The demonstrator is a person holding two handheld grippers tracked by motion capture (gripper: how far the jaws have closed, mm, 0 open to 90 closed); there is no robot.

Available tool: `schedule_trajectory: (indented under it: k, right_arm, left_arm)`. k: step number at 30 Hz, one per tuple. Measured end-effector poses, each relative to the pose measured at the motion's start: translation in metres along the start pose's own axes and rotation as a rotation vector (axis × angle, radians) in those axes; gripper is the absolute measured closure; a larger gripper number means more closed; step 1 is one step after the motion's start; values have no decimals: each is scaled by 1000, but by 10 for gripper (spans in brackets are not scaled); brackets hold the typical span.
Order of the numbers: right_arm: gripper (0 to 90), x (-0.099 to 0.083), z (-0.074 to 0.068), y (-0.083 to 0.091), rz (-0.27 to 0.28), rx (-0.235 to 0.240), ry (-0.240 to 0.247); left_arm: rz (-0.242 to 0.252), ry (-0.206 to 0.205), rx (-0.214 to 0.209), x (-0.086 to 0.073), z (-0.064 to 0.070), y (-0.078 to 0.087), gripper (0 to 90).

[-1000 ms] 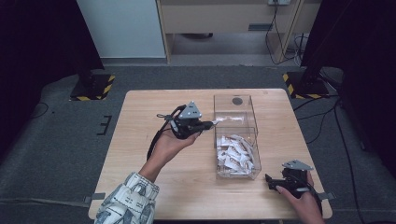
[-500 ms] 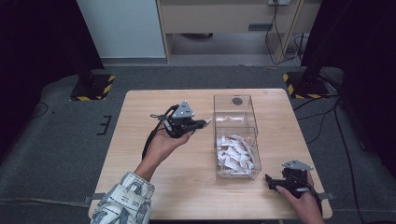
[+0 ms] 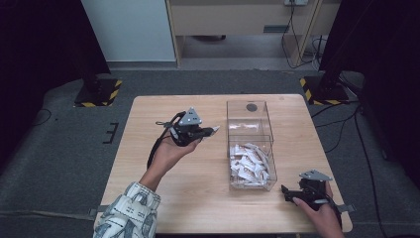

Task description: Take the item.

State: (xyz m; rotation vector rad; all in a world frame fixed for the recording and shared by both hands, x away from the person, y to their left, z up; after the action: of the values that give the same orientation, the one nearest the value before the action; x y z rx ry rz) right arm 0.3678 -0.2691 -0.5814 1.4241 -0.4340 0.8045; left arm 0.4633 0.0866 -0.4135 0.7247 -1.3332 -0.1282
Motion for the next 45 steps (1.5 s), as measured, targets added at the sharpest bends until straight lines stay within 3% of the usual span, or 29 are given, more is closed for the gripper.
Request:
schedule_trajectory:
  k: [45]
  right_arm:
    - [5, 0, 0, 0, 0, 0, 0]
  left_arm:
    - [-58, 54, 16, -55, -22, -6, 899]
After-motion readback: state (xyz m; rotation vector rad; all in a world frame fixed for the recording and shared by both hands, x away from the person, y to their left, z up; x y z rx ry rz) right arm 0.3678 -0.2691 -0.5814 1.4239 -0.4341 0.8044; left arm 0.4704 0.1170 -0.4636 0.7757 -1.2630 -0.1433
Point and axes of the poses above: each handheld gripper's, and its own axes: y roughly backward along the jaws, x roughly out of its top, z roughly to its right, the point moved 6 cm from there along -y, roughly forward along the jaws, and after that the axes turned 11 degrees about -x, right-handed, at the moved point
